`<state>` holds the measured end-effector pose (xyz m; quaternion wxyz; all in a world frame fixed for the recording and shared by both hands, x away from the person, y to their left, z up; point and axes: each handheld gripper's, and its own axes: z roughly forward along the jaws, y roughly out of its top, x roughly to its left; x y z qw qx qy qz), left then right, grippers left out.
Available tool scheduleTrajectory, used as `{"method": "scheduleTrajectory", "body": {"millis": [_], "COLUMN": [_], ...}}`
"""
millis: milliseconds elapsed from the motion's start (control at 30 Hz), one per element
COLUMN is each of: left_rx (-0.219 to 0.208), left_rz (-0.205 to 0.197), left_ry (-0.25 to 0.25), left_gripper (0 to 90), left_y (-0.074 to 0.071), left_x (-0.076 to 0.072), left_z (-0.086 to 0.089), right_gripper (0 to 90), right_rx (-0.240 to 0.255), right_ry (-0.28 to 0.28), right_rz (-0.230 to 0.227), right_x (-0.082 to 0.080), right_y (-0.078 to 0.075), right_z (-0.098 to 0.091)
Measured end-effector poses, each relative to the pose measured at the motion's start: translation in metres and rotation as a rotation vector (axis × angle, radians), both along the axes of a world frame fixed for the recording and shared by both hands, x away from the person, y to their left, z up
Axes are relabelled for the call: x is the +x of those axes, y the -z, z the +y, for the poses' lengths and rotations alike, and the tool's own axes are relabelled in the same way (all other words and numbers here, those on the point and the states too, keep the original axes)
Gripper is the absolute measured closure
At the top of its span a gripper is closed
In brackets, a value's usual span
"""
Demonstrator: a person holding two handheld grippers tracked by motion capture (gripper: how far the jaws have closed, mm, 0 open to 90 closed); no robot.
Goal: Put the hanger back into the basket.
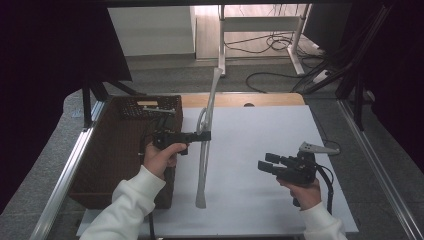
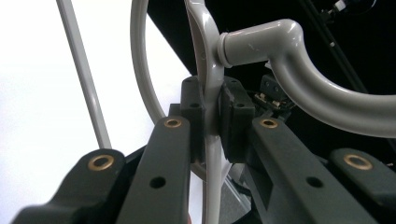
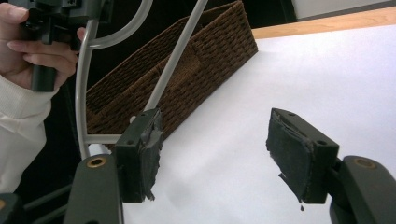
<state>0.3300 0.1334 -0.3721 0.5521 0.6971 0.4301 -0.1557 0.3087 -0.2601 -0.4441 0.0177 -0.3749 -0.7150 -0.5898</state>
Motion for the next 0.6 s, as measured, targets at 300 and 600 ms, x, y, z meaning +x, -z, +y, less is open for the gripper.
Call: {"method": "scheduleTrajectory", "body": {"millis": [300, 600], "left_rx": [0.072, 0.090], "left_rz": [0.002, -0.010], "left_ry": [0.038, 0.067], "left_gripper": [81.8, 81.8], "left_y": [-0.012, -0.035], "left_x": [0.003, 0.010], "left_z": [0.003, 0.017], "right_gripper": [36.2, 36.4], "right_rx": [-0.003, -0.001], "right_ry": [0.016, 0.024], "right_rz": [0.013, 0.019], "right_x": [0.002, 0.003], "right_y": [0.002, 0.004], "right_z": [-0.003, -0.003]}}
